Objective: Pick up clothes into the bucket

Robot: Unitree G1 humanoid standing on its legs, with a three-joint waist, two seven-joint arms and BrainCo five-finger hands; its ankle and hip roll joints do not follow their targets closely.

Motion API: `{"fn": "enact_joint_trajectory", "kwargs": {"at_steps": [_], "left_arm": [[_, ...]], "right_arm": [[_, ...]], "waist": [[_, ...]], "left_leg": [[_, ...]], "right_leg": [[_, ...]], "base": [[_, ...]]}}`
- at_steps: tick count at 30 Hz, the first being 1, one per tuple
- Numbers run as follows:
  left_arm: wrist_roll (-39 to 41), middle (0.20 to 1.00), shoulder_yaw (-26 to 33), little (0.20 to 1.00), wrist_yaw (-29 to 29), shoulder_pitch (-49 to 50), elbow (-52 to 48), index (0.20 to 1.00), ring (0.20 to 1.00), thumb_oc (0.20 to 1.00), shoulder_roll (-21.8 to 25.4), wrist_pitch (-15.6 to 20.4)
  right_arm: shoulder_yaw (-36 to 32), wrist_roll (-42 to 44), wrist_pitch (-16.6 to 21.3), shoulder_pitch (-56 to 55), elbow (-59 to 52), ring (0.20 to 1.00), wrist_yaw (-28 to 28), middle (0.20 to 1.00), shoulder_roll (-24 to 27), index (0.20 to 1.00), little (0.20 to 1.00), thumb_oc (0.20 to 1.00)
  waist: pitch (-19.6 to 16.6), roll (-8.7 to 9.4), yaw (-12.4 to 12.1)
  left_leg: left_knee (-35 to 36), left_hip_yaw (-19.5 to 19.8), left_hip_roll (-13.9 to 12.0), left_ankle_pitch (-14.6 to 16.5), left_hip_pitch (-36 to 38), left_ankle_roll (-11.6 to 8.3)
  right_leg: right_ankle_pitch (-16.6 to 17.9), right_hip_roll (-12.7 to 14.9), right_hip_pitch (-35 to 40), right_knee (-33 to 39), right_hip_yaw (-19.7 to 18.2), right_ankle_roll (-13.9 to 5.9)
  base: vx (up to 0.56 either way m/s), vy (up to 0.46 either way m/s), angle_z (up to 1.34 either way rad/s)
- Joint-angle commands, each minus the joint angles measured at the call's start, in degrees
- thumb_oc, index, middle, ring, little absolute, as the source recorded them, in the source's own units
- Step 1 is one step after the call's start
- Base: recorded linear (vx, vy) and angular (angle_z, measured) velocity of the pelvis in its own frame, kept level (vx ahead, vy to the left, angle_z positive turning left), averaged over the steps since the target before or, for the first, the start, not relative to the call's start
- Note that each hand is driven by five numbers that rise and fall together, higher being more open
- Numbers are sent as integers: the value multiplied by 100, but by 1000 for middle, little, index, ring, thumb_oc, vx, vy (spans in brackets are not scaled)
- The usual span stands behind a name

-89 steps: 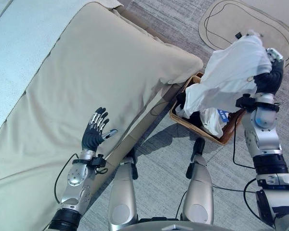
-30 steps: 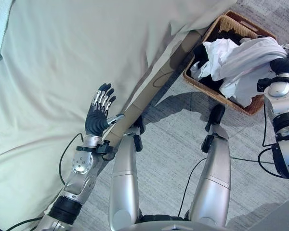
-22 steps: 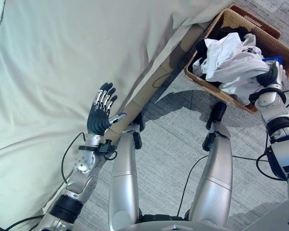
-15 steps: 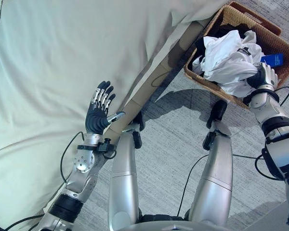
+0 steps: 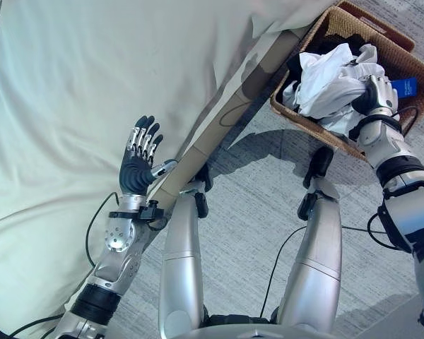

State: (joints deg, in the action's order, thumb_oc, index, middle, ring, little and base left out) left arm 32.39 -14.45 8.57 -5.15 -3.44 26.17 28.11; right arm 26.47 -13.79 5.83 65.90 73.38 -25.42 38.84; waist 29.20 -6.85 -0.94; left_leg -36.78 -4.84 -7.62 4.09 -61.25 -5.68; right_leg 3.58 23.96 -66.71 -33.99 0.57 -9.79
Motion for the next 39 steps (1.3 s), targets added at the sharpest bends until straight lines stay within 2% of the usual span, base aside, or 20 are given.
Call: {"fn": "enact_joint_trajectory", "kwargs": {"at_steps": [1,2,10,13,15,17,19,28,35,39], "left_arm": [[103,1000,300,1000,38,154,-417,1000,1000,1000,-113,286],[144,1000,293,1000,19,141,-394,1000,1000,1000,-123,291],[167,1000,310,1000,0,54,-97,1000,1000,1000,-150,298],[113,1000,338,1000,-93,62,230,1000,1000,1000,-168,278],[118,1000,330,1000,-97,66,232,1000,1000,1000,-159,280],[300,1000,409,1000,-289,180,404,1000,1000,1000,-222,232],[524,1000,494,1000,-446,289,538,1000,1000,1000,-294,195],[547,1000,975,1000,-749,761,800,1000,1000,1000,-445,129],[119,1000,1199,1000,-666,866,1119,1000,1000,1000,-458,90],[-76,1000,1258,1000,-637,927,1372,1000,1000,1000,-587,8]], "right_arm": [[-175,525,7,-2,-65,903,-356,903,29,903,903,903],[-252,632,16,-20,-57,1000,-388,1000,16,1000,1000,1000],[-810,1415,245,-419,-200,1000,-381,1000,-77,1000,1000,1000],[-1785,3022,844,-1375,-647,1000,-57,1000,-499,1000,1000,1000],[-1797,3024,844,-1395,-657,1000,-55,1000,-500,1000,1000,1000],[-2250,3653,1129,-2177,-1114,1000,197,1000,-754,1000,1000,1000],[-2450,3893,1238,-2612,-1271,1000,377,1000,-892,1000,1000,1000],[-2807,3930,1380,-4242,-2201,1000,821,1000,-1375,1000,1000,1000],[-2808,3800,1504,-5065,-3251,1000,1007,1000,-1738,1000,1000,1000],[-2825,3789,1579,-5604,-4116,1000,1251,1000,-1931,1000,1000,1000]], "waist": [[-317,-65,-6],[-331,-53,-1],[-428,45,18],[-527,130,37],[-508,129,35],[-577,212,57],[-624,241,65],[-962,539,122],[-1347,648,185],[-1576,691,218]], "left_leg": [[71,124,32,59,-90,100],[155,123,22,40,-12,100],[876,118,-6,-148,738,75],[1521,106,41,-497,1415,79],[1548,112,42,-509,1457,78],[1888,139,52,-596,1982,21],[2062,156,47,-637,2289,-5],[2866,211,-74,-798,3747,-111],[3643,145,-223,-1069,4631,-206],[3913,122,-234,-1103,5082,-219]], "right_leg": [[-383,-231,38,-404,-10,27],[-355,-224,118,-318,24,20],[-184,-207,893,343,237,-65],[123,-174,1694,1001,527,-75],[131,-175,1743,1028,543,-75],[204,-169,2337,1403,704,-113],[238,-164,2694,1579,800,-134],[333,-265,4299,2328,1233,-222],[357,-407,5162,2752,1508,-286],[341,-458,5623,2912,1655,-319]], "base": [[0,0,0],[0,0,0],[8,-11,-1],[-11,-50,7],[34,-30,9],[109,-52,3],[117,-54,7],[118,-41,5],[124,-6,1],[100,0,5]]}}
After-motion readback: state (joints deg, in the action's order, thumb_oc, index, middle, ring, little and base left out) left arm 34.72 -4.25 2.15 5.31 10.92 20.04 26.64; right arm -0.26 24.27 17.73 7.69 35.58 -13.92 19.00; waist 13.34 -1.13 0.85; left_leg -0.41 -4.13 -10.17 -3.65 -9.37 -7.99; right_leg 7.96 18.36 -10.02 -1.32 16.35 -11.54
